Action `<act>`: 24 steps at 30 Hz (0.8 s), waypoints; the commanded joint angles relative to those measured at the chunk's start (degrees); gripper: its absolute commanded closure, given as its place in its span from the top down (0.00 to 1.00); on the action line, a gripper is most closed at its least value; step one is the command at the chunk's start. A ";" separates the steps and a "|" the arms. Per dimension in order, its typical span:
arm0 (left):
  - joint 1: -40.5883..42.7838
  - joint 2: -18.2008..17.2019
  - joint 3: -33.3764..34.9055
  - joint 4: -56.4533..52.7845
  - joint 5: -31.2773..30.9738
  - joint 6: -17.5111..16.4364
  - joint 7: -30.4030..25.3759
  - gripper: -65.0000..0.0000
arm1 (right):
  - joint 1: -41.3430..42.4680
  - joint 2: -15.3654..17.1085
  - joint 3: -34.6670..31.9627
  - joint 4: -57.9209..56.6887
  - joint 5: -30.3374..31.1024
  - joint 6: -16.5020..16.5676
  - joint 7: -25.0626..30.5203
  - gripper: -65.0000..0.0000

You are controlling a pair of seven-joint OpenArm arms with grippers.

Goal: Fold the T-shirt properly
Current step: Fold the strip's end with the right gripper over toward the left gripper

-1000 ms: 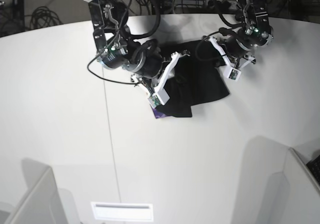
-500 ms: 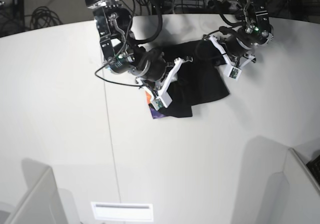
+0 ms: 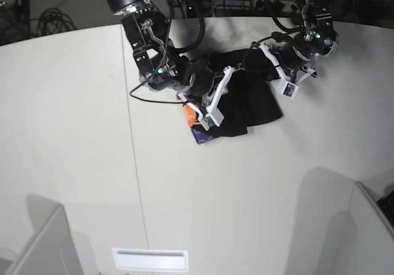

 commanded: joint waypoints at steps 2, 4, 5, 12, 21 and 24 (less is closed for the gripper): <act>0.12 -0.25 -0.13 0.95 -0.18 -0.03 -0.07 0.00 | 0.74 -0.57 -2.42 1.14 1.24 0.17 1.00 0.00; 0.12 -0.25 -0.13 0.95 -0.18 -0.03 -0.07 0.00 | 1.00 -0.57 -4.00 1.32 1.24 0.17 1.00 0.00; 0.12 -0.25 -0.13 0.95 -0.18 -0.03 -0.07 0.00 | 1.53 -0.57 -4.62 1.32 1.24 0.17 1.00 0.00; 0.12 -0.25 -0.13 0.60 -0.18 -0.03 -0.07 0.00 | 1.79 -0.57 -4.88 1.32 1.24 0.17 1.00 0.00; 1.44 -0.34 -0.13 1.22 -0.18 -0.03 -0.07 0.00 | 2.50 -0.66 -4.88 0.70 1.24 0.17 1.35 0.00; 2.05 -0.34 -0.13 1.39 -0.18 -0.03 -0.07 0.00 | 2.67 -0.75 -4.88 0.70 1.24 -0.18 1.35 0.00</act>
